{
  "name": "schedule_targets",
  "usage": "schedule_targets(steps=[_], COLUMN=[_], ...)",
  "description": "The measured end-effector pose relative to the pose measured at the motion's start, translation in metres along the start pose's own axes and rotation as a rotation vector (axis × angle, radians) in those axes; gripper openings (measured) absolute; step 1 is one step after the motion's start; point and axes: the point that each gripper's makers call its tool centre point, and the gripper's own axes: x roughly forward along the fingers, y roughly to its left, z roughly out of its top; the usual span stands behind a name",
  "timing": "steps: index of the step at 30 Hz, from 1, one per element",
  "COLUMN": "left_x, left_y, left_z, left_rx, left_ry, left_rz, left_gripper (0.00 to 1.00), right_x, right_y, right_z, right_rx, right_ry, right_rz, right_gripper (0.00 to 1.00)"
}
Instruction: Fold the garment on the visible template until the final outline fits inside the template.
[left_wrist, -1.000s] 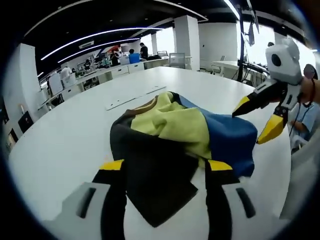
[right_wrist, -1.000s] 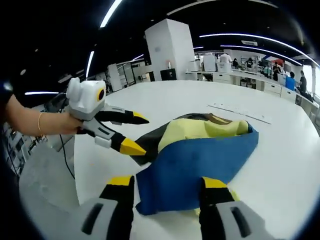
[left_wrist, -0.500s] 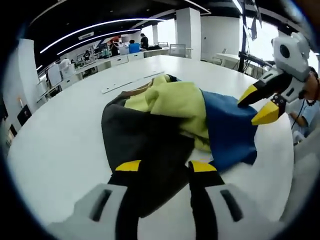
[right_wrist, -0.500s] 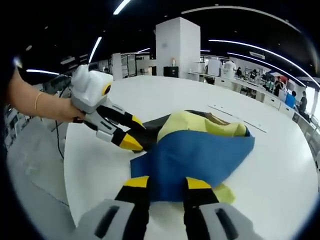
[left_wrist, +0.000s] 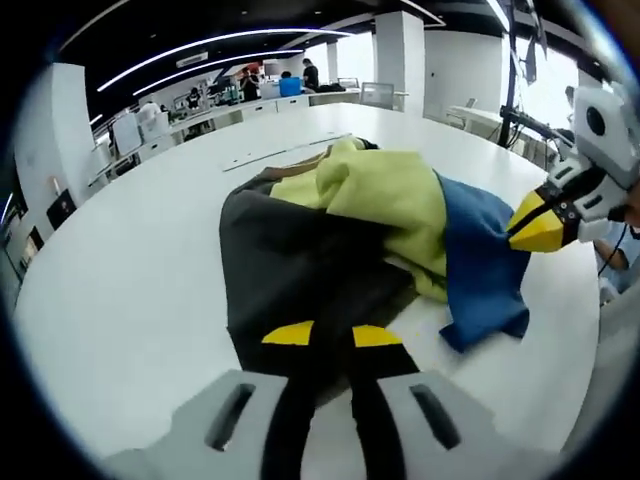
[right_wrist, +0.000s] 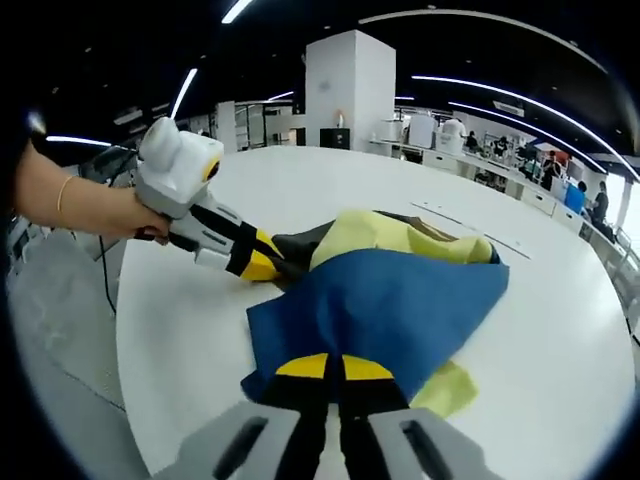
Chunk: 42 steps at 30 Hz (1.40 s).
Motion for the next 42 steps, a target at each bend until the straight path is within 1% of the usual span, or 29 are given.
schedule_targets(steps=[2, 5, 6, 8, 11, 12, 13, 14, 16, 18, 20, 21, 23, 24, 26, 27, 28, 29, 30, 31, 33, 34, 36, 40, 42], left_x=[0.0, -0.003, -0.004, -0.006, -0.012, -0.015, -0.018, -0.021, -0.026, -0.032, -0.037, -0.039, -0.043, -0.044, -0.047, -0.047, -0.048, -0.048, -0.048, -0.047, -0.046, -0.045, -0.042, -0.035, -0.033], left_y=[0.001, 0.001, 0.002, 0.004, 0.009, 0.013, 0.015, 0.017, 0.023, 0.032, 0.041, 0.045, 0.056, 0.059, 0.067, 0.071, 0.073, 0.077, 0.079, 0.083, 0.085, 0.086, 0.09, 0.099, 0.104], left_z=[0.0, -0.002, -0.002, -0.004, -0.001, 0.002, 0.004, 0.01, 0.012, 0.015, 0.016, 0.015, 0.014, 0.013, 0.01, 0.008, 0.007, 0.007, 0.006, 0.006, 0.006, 0.005, 0.005, 0.006, 0.006], left_rx=[-0.028, -0.024, -0.029, -0.07, -0.092, -0.103, -0.109, -0.136, -0.155, -0.144, -0.143, -0.149, -0.156, -0.156, -0.166, -0.17, -0.17, -0.166, -0.161, -0.155, -0.149, -0.144, -0.133, -0.113, -0.106], left_ry=[-0.004, 0.003, 0.006, 0.014, -0.002, -0.016, -0.031, -0.067, -0.08, -0.092, -0.098, -0.099, -0.101, -0.101, -0.093, -0.085, -0.08, -0.076, -0.074, -0.07, -0.063, -0.057, -0.049, -0.034, -0.03], left_rz=[-0.008, -0.002, -0.003, -0.004, 0.013, 0.029, 0.033, 0.029, 0.043, 0.071, 0.094, 0.101, 0.128, 0.135, 0.146, 0.154, 0.159, 0.166, 0.17, 0.176, 0.181, 0.183, 0.188, 0.201, 0.207], left_gripper=[0.04, 0.03, 0.03, 0.03, 0.03, 0.03, 0.03, 0.03, 0.03, 0.03, 0.03, 0.03, 0.03, 0.03, 0.03, 0.03, 0.03, 0.03, 0.03, 0.03, 0.03, 0.03, 0.03, 0.03, 0.03], right_x=[-0.002, -0.008, -0.011, -0.017, -0.029, -0.034, -0.037, -0.038, -0.043, -0.05, -0.058, -0.062, -0.067, -0.071, -0.078, -0.083, -0.087, -0.092, -0.095, -0.099, -0.103, -0.106, -0.109, -0.114, -0.116], right_y=[0.0, 0.002, 0.002, 0.0, -0.002, -0.005, -0.007, -0.009, -0.016, -0.026, -0.037, -0.045, -0.054, -0.066, -0.084, -0.097, -0.103, -0.116, -0.126, -0.137, -0.151, -0.16, -0.172, -0.194, -0.205], right_z=[0.002, 0.009, 0.011, 0.014, 0.029, 0.033, 0.035, 0.036, 0.039, 0.041, 0.043, 0.044, 0.042, 0.04, 0.034, 0.033, 0.032, 0.03, 0.027, 0.021, 0.016, 0.011, 0.006, -0.004, -0.012], right_rx=[0.0, -0.001, -0.01, -0.052, -0.049, -0.047, -0.044, -0.04, 0.031, 0.057, 0.07, 0.101, 0.179, 0.205, 0.202, 0.209, 0.213, 0.245, 0.255, 0.263, 0.293, 0.31, 0.341, 0.355, 0.381], right_ry=[-0.002, -0.015, -0.009, 0.005, -0.031, -0.038, -0.04, -0.039, -0.066, -0.077, -0.09, -0.096, -0.094, -0.094, -0.071, -0.075, -0.076, -0.079, -0.074, -0.052, -0.053, -0.04, -0.037, -0.018, 0.0], right_rz=[0.001, 0.008, -0.001, -0.019, -0.019, -0.027, -0.034, -0.034, -0.041, -0.052, -0.078, -0.089, -0.089, -0.11, -0.16, -0.193, -0.206, -0.246, -0.271, -0.299, -0.333, -0.352, -0.372, -0.421, -0.449], right_gripper=[0.0, 0.0, 0.0, 0.0, 0.0, 0.0, 0.0, 0.0, 0.0, 0.0, 0.0, 0.0, 0.0, 0.0, 0.0, 0.0, 0.0, 0.0, 0.0, 0.0, 0.0, 0.0, 0.0, 0.0, 0.0])
